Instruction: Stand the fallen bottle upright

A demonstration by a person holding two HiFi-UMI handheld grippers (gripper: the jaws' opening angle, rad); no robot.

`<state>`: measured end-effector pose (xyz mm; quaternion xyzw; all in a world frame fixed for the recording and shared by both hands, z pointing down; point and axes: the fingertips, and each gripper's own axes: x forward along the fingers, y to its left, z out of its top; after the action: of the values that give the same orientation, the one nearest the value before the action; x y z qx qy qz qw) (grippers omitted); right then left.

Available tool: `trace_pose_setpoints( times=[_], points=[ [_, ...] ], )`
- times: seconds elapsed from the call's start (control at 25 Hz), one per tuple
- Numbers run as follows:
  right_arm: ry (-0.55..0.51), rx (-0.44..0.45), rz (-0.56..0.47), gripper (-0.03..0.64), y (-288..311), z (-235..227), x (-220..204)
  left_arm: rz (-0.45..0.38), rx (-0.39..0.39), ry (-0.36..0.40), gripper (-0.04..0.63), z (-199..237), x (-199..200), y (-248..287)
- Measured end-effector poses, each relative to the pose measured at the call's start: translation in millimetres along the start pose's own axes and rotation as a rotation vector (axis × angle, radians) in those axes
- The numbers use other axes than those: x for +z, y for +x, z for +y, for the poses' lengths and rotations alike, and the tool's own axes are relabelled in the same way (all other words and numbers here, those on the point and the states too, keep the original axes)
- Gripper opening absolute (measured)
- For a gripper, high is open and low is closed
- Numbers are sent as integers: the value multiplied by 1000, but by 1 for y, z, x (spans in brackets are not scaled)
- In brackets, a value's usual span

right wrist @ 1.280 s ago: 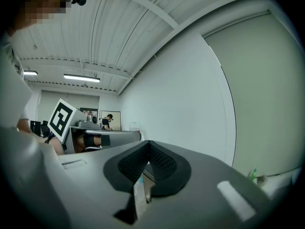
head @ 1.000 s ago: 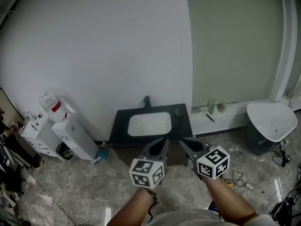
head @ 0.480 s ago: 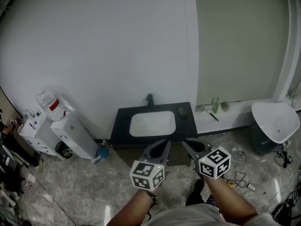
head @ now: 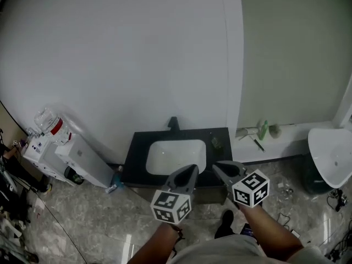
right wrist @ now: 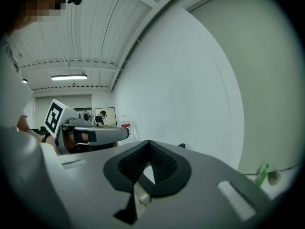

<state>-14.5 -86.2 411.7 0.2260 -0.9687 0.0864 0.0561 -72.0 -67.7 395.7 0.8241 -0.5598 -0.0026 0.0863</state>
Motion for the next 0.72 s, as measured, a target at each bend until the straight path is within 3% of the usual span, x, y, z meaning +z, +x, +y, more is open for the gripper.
trace_pose_setpoints(
  times=[0.36,0.72],
  points=[
    [16,93,121,3,68,-172,4,-41,40,-32,9,49,11,171],
    [110,103,314,5,134,-272,-34,10,-7,-63,9,77,-15,240]
  ],
)
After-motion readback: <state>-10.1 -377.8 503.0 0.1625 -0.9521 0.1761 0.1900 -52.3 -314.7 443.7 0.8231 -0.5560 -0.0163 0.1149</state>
